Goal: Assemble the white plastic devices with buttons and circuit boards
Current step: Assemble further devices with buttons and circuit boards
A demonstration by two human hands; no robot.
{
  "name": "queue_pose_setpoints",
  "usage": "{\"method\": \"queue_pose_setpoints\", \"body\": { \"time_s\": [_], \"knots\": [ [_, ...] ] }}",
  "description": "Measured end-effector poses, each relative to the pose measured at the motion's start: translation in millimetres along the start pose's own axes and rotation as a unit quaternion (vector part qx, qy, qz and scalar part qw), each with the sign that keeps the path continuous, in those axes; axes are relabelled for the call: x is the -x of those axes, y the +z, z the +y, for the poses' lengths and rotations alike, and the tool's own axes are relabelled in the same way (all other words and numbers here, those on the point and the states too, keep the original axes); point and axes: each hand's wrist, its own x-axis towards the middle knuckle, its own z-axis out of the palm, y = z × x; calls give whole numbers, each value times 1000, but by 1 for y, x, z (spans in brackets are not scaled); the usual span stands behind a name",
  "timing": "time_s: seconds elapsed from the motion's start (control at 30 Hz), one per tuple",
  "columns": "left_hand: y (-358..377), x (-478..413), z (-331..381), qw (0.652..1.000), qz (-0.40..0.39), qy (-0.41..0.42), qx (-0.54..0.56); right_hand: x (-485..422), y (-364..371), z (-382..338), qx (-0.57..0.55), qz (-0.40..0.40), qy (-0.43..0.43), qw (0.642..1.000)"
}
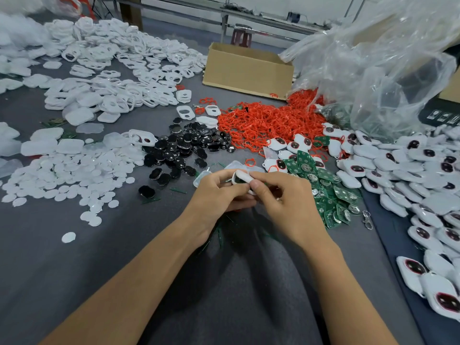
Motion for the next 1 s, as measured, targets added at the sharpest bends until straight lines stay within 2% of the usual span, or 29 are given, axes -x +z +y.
{"method": "queue_pose_setpoints", "body": {
  "time_s": [0.23,0.53,0.7,0.8,0.9,1.0],
  "knots": [
    [0,2,-2,999,11,15,-26,-1,2,1,-45,-4,37,998],
    [-1,3,0,1000,-20,-1,-22,-2,2,0,-50,-6,78,996],
    [-2,2,-6,999,-6,17,-49,-3,1,2,-120,-6,126,985],
    [-2,3,-7,996,-12,30,-85,-4,-1,4,-200,-14,160,966],
    [-1,4,-5,997,-16,38,-65,-5,-4,4,-274,-23,181,944],
    [0,5,-3,998,-25,43,-28,-4,-7,2,-288,-33,183,940]
  ]
}}
